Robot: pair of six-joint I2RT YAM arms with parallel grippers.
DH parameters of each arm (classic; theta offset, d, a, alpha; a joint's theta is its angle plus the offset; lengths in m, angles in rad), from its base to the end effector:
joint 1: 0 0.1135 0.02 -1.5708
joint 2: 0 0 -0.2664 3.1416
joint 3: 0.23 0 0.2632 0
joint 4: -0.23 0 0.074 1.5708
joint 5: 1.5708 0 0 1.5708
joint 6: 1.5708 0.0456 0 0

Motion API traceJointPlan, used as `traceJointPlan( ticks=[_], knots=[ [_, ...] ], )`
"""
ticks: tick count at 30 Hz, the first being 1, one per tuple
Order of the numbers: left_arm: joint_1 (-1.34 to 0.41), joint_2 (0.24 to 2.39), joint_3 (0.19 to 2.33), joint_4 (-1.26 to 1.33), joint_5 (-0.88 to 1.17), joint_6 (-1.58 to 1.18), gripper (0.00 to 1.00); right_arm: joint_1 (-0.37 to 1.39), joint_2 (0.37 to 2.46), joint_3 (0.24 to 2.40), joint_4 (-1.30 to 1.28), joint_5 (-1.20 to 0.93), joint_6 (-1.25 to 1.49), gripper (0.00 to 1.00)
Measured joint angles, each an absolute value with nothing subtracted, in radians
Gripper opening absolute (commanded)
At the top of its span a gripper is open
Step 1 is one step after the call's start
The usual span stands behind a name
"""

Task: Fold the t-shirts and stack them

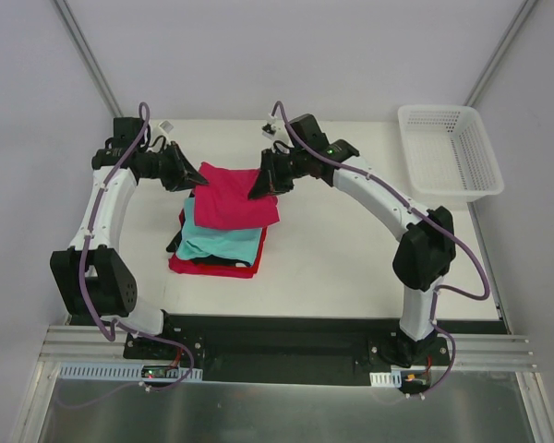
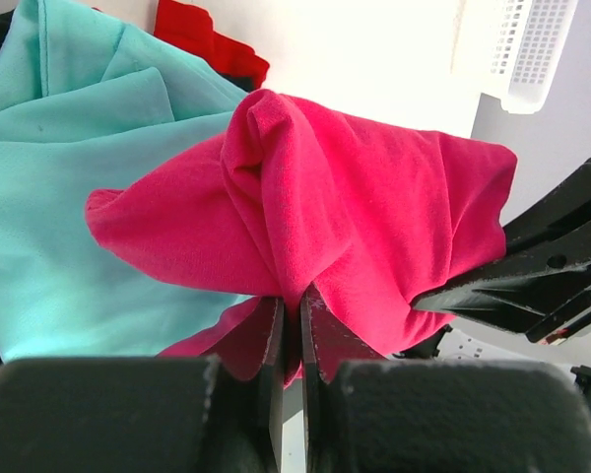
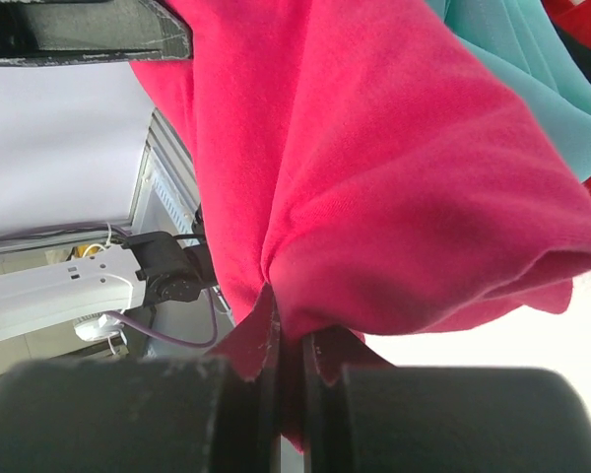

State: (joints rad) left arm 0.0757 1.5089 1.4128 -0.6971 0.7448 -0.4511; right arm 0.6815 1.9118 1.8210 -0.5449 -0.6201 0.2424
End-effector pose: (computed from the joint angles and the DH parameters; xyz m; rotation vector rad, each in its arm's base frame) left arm 0.3412 -0.0051 0.3379 -0.2441 2.3229 -1.0614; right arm 0.3399 0.3098 0.3351 -0.8638 2.1632 1.1769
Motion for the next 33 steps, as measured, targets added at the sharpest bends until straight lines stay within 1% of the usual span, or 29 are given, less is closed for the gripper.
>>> traceJointPlan(
  ticks=[9, 16, 24, 28, 33],
  knots=[
    [0.08, 1.555, 1.494, -0.693, 0.756, -0.451, 0.0, 0.672, 1.952, 1.89, -0.557, -0.613, 0.241, 0.0],
    [0.08, 1.557, 1.485, -0.693, 0.756, -0.427, 0.0, 0.669, 1.961, 1.893, -0.556, -0.614, 0.242, 0.0],
    [0.093, 1.529, 1.336, -0.693, 0.75, -0.395, 0.0, 0.703, 1.96, 1.763, -0.506, -0.615, 0.256, 0.0],
    [0.104, 1.49, 1.243, -0.694, 0.748, -0.371, 0.0, 0.738, 1.96, 1.713, -0.479, -0.614, 0.267, 0.0],
    [0.137, 1.442, 1.178, -0.694, 0.749, -0.35, 0.0, 0.776, 1.96, 1.68, -0.457, -0.611, 0.279, 0.0]
  ],
)
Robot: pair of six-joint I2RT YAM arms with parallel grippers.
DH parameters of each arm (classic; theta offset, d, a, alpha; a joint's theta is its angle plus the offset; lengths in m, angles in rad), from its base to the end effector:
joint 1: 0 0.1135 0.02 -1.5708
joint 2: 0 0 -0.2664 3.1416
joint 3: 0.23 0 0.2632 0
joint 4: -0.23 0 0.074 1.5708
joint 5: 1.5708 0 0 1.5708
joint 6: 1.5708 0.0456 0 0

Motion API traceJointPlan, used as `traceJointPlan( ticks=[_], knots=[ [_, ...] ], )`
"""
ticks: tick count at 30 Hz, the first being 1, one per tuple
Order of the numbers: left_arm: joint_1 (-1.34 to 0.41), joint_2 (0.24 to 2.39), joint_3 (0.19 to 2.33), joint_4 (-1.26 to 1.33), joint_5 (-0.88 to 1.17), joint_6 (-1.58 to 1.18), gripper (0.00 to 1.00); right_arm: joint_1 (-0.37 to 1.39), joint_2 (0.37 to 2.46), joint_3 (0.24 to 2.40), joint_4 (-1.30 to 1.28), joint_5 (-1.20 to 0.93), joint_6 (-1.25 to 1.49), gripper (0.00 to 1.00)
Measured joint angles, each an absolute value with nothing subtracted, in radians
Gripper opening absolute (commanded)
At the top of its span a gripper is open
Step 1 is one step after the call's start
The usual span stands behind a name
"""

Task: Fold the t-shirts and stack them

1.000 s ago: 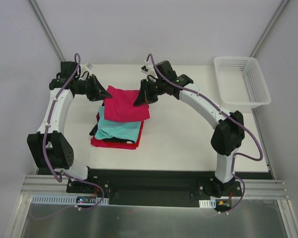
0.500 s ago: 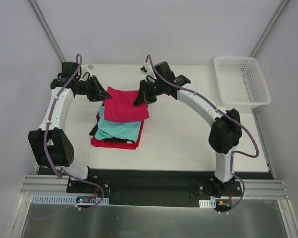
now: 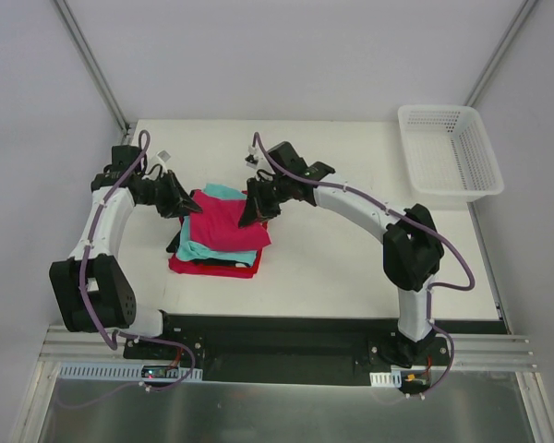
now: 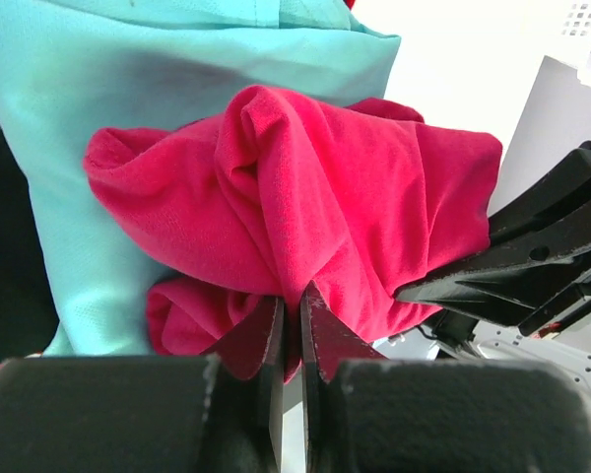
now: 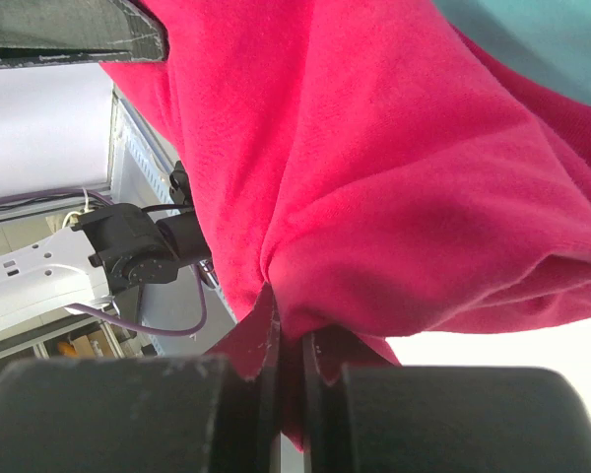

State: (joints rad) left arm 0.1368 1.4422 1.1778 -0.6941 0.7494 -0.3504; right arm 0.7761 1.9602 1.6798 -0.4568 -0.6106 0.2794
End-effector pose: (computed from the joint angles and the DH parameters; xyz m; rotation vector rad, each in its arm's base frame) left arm 0.3119 0.0116 0.2808 -0.2925 2.4275 -1.0306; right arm 0.3146 0.3454 0.2718 -0.9313 2.2854 1.2104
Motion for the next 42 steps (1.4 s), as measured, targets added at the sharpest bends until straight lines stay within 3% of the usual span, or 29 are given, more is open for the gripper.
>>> traceJointPlan(
  ticks=[25, 28, 31, 33, 34, 35, 39, 42],
  knots=[
    [0.152, 1.447, 1.073, -0.629, 0.75, -0.327, 0.0, 0.804, 1.96, 1.642, -0.43, -0.597, 0.282, 0.0],
    [0.152, 1.457, 1.063, -0.62, 0.749, -0.328, 0.15, 0.804, 1.96, 1.642, -0.43, -0.597, 0.281, 0.05],
    [0.152, 1.459, 1.061, -0.614, 0.749, -0.331, 0.18, 0.804, 1.96, 1.642, -0.43, -0.597, 0.279, 0.06],
    [0.152, 1.459, 1.061, -0.61, 0.748, -0.332, 0.45, 0.804, 1.96, 1.642, -0.43, -0.595, 0.277, 0.19],
    [0.152, 1.459, 1.061, -0.609, 0.748, -0.329, 0.77, 0.804, 1.96, 1.642, -0.431, -0.594, 0.276, 0.24],
    [0.152, 1.459, 1.061, -0.607, 0.748, -0.328, 0.99, 0.804, 1.96, 1.642, -0.432, -0.591, 0.274, 0.25],
    [0.152, 1.459, 1.061, -0.606, 0.749, -0.337, 0.99, 0.802, 1.96, 1.637, -0.432, -0.588, 0.266, 0.37],
    [0.152, 1.459, 1.061, -0.606, 0.75, -0.337, 0.99, 0.796, 1.959, 1.625, -0.434, -0.586, 0.26, 0.4]
  ],
)
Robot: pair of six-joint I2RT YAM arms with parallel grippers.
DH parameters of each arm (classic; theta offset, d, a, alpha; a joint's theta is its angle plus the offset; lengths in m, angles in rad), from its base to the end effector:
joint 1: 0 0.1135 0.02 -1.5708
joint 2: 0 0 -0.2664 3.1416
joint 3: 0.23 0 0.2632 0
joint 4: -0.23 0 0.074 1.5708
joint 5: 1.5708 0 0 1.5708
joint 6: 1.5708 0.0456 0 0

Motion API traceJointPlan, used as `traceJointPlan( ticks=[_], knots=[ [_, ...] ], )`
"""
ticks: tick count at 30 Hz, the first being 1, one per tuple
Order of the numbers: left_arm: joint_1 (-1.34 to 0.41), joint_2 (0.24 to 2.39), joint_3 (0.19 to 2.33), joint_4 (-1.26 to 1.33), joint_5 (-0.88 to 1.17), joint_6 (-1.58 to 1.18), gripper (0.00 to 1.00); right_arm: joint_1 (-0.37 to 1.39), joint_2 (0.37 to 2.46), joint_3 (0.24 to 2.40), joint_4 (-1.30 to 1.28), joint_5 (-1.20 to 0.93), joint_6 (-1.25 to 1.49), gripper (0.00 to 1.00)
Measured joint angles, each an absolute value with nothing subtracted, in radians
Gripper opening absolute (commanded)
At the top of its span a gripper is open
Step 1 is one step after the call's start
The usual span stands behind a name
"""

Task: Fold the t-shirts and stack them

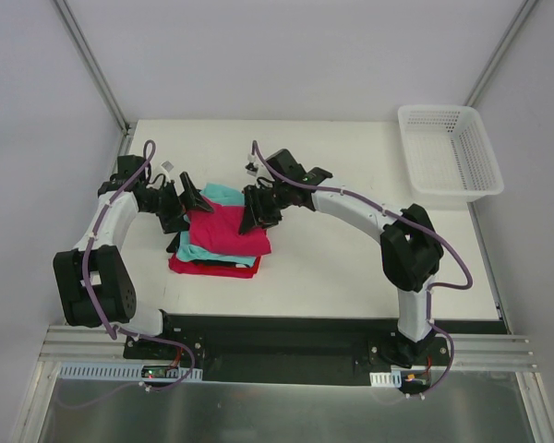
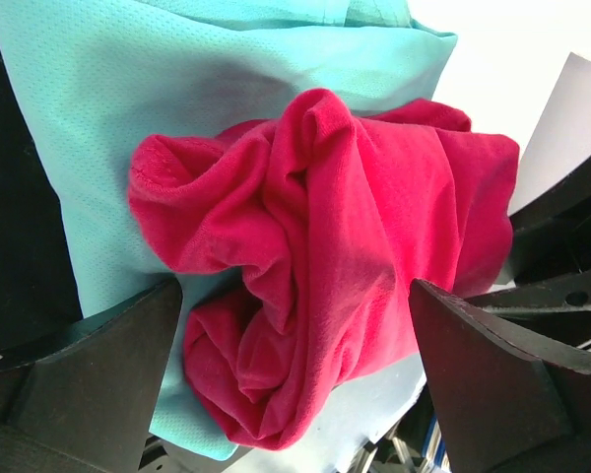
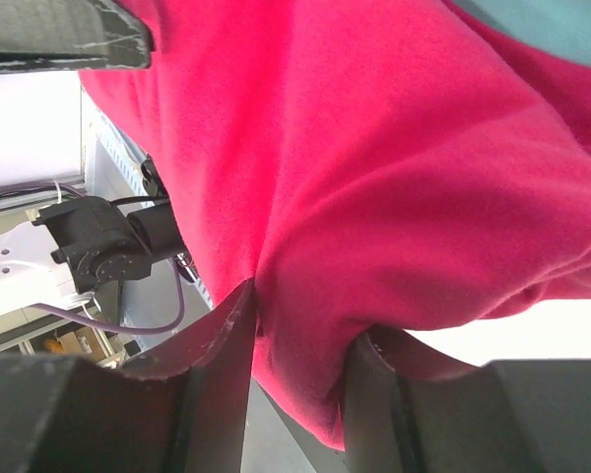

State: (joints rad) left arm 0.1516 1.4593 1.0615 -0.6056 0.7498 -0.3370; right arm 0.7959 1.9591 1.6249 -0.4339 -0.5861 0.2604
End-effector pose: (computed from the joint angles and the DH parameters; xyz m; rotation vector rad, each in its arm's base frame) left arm 0.3087 0.0157 0.2437 -0.3214 2.4571 -1.0311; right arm 0.3060 0.3486 0.2549 -0.9616 2.3059 1.1758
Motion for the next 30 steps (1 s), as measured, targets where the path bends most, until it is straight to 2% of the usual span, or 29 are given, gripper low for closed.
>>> traceJointPlan(
  ticks=[6, 19, 30],
  knots=[
    [0.152, 1.456, 1.061, -0.605, 0.751, -0.341, 0.99, 0.776, 1.955, 1.592, -0.436, -0.586, 0.256, 0.44],
    [0.15, 1.287, 0.941, -0.561, 0.755, -0.365, 0.99, 0.773, 1.929, 1.54, -0.43, -0.584, 0.246, 0.44],
    [0.136, 1.276, 0.84, -0.397, 0.808, -0.435, 0.99, 0.773, 1.929, 1.541, -0.406, -0.592, 0.252, 0.45]
  ],
)
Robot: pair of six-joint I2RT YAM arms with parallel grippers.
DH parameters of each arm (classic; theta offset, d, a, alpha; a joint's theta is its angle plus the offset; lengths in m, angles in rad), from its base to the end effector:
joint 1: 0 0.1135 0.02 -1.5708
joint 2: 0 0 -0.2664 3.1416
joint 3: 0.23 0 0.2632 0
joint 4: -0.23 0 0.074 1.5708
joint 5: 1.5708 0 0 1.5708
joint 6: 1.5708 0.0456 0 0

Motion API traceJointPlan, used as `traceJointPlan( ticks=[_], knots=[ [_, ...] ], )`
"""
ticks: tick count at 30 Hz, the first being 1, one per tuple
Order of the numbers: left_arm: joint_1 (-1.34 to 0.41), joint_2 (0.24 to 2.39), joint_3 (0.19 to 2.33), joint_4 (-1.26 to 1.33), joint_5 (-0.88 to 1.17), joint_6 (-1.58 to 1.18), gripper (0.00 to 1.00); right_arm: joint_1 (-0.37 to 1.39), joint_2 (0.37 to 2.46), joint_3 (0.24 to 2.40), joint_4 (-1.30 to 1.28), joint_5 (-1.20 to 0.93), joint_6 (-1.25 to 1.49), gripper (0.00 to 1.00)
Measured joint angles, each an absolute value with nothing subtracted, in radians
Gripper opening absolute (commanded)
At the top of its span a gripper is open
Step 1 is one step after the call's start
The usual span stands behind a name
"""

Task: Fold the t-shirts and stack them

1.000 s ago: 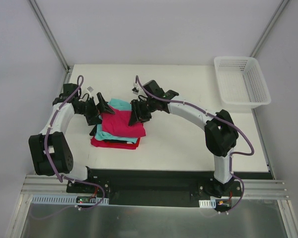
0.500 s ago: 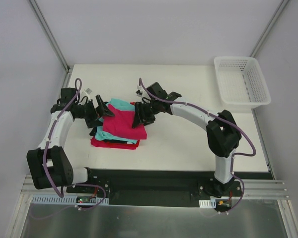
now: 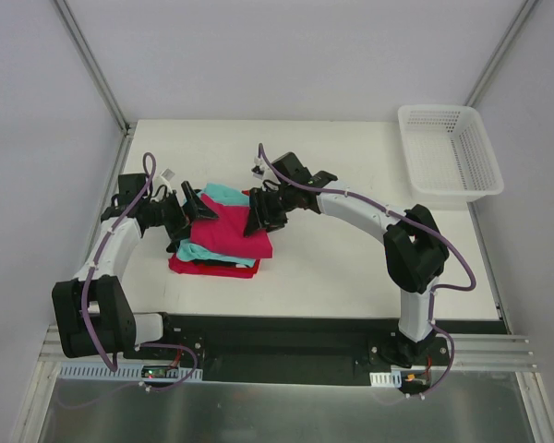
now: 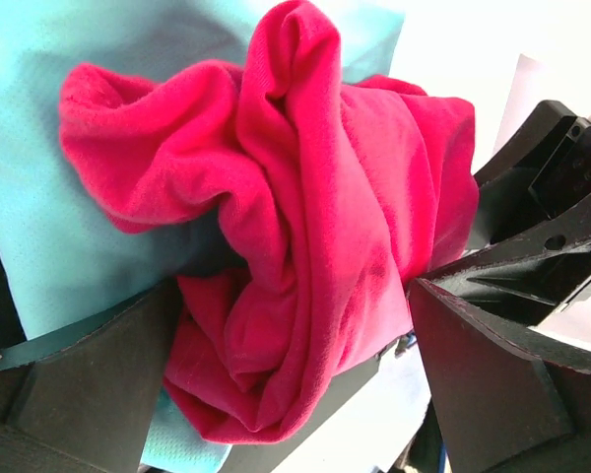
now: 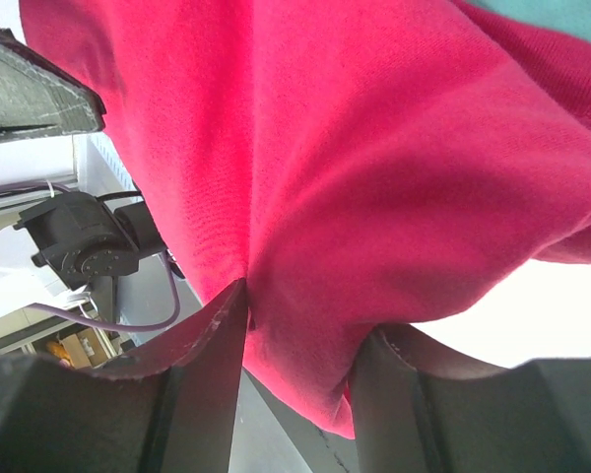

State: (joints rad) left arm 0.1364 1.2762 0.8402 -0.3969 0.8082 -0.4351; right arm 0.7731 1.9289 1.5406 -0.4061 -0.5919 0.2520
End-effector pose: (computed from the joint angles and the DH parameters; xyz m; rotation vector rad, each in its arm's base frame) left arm 0.2732 0.0042 0.2365 -0.2843 2.3212 -1.1084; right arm 0.3055 0.3336 0.2417 -0.9443 2.3330 1.1645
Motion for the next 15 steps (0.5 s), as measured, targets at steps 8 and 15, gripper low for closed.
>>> traceJointPlan(
  ticks=[8, 15],
  knots=[
    [0.132, 1.287, 0.759, -0.192, 0.86, -0.514, 0.99, 0.766, 1.929, 1.541, -0.396, -0.602, 0.254, 0.44],
    [0.13, 1.307, 0.673, -0.032, 0.909, -0.596, 0.99, 0.747, 1.929, 1.541, -0.393, -0.617, 0.253, 0.42]
  ],
)
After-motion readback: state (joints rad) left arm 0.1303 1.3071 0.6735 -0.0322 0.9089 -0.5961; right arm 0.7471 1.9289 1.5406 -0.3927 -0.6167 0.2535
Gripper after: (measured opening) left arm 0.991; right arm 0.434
